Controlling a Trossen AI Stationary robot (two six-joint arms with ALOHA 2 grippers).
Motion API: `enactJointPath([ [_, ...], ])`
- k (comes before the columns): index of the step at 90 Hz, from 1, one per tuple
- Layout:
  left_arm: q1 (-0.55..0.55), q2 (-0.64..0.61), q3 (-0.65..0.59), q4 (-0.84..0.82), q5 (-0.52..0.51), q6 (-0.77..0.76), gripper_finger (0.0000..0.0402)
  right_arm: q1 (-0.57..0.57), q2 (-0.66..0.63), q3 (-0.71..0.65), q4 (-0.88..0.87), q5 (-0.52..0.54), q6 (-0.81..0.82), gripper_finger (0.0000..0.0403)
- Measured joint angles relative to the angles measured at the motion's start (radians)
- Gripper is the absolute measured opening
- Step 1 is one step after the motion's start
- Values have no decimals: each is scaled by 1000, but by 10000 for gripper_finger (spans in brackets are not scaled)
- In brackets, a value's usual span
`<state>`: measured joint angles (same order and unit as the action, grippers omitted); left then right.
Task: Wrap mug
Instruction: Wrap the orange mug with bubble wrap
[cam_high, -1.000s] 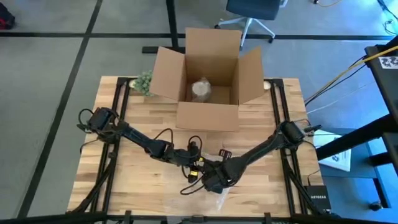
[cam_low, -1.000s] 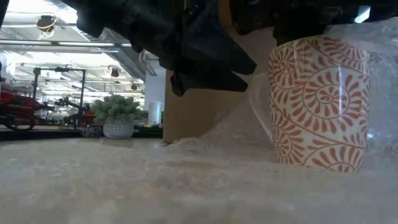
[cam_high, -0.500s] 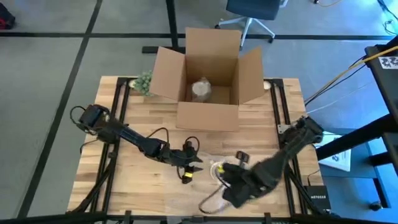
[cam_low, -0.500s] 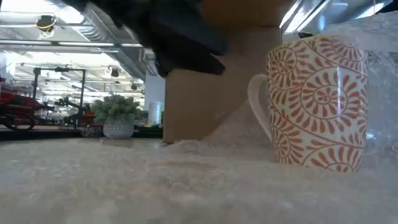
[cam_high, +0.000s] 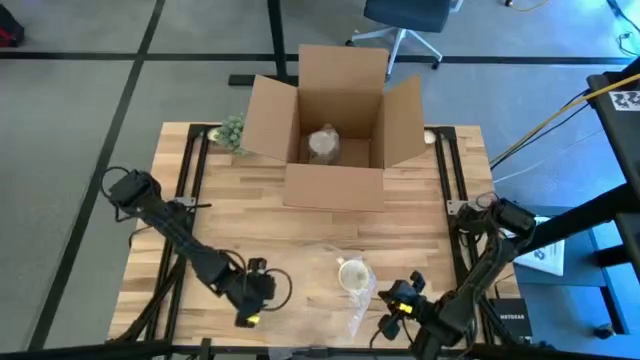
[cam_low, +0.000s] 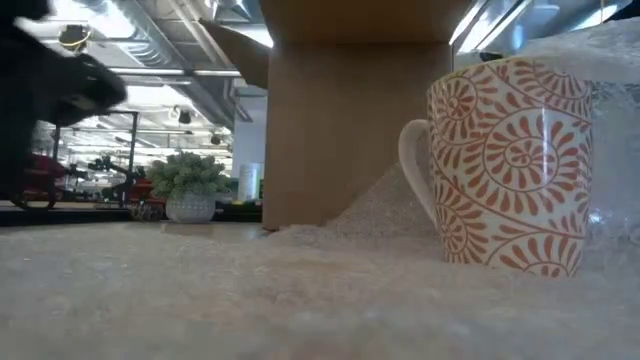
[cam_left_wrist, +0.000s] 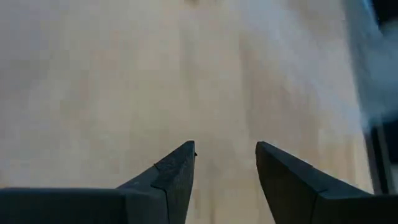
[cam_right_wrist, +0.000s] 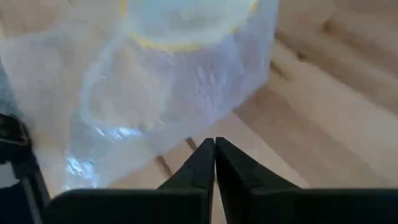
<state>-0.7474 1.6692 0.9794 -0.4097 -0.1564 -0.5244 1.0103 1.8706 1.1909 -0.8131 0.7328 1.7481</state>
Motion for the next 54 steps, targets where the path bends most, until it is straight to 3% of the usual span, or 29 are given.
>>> enactJointPath([
  [7, -39, 14, -5, -3, -30, 82, 154, -3, 0, -22, 17, -5, 6, 0],
  [22, -84, 82, -13, 57, -236, 180, 154, -10, 3, -36, 83, 45, -26, 0],
  [33, -72, 145, -13, 142, -246, 215, 154, -10, 10, -36, 100, 56, -29, 0],
  [44, -54, 188, -9, 215, -183, 212, 153, -9, 13, -36, 126, 71, -29, 0],
  [54, -43, 203, -8, 205, -134, 181, 126, -9, 18, -36, 150, 77, -29, 0],
])
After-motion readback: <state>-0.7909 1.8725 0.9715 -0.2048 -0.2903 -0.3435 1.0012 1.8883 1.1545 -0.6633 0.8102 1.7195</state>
